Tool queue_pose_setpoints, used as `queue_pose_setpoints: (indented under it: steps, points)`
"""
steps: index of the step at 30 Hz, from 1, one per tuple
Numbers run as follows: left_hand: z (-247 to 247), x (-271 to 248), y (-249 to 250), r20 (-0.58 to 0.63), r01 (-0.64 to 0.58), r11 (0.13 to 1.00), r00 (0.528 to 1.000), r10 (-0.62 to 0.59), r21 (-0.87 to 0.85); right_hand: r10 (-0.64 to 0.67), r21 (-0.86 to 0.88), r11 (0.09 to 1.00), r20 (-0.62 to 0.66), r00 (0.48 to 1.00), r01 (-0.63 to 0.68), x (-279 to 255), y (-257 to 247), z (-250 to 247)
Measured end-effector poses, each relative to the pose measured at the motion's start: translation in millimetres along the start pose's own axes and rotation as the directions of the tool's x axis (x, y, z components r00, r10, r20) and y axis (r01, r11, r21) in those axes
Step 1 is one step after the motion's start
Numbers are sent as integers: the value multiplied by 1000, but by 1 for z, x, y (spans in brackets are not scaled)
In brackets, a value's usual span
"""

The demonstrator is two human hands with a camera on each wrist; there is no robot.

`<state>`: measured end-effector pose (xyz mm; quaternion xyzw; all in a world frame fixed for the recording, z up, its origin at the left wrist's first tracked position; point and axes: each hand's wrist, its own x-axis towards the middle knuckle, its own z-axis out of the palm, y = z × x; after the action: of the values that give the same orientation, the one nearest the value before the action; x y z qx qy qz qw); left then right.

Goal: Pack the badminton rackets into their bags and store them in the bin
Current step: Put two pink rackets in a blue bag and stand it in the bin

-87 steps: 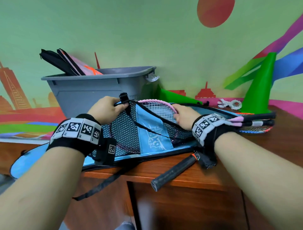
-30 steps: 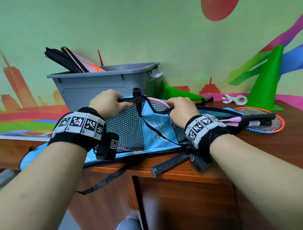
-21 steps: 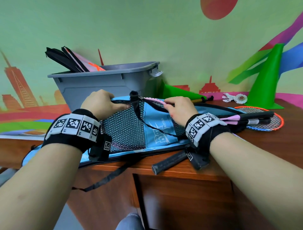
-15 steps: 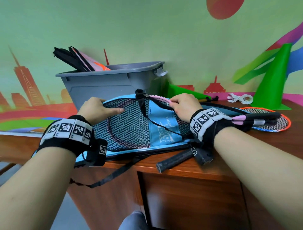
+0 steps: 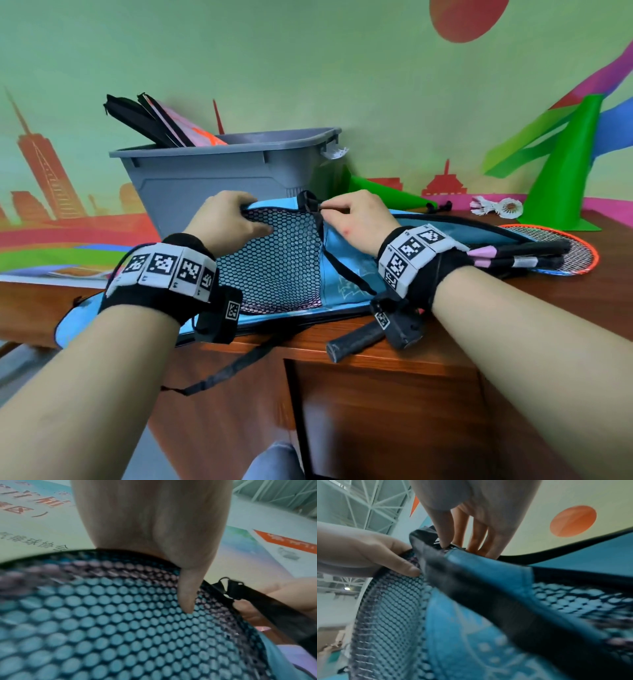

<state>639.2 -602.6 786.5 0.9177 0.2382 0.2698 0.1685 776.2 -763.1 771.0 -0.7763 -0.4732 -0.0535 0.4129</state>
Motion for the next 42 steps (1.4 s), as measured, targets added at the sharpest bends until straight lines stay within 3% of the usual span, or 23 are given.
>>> queue_pose_setpoints:
  steps: [3, 10, 22, 34, 42]
  points:
    - [4, 4, 14, 1, -98, 994, 995, 98, 43, -18, 56, 998, -37, 999, 20, 3, -6, 5]
    - [3, 5, 9, 88, -64, 997, 994, 62, 30, 43, 104, 994, -154, 987, -27, 11, -13, 6]
    - [5, 9, 8, 111, -67, 998, 992, 65, 14, -19, -122, 992, 25, 999, 22, 14, -28, -2]
    - [3, 9, 7, 115, -65, 998, 991, 64, 0, -52, -201, 977, 79, 996, 67, 11, -27, -6]
    - [4, 12, 6, 135, -80, 996, 988, 74, 34, -19, -153, 988, -38, 999, 13, 17, -21, 2]
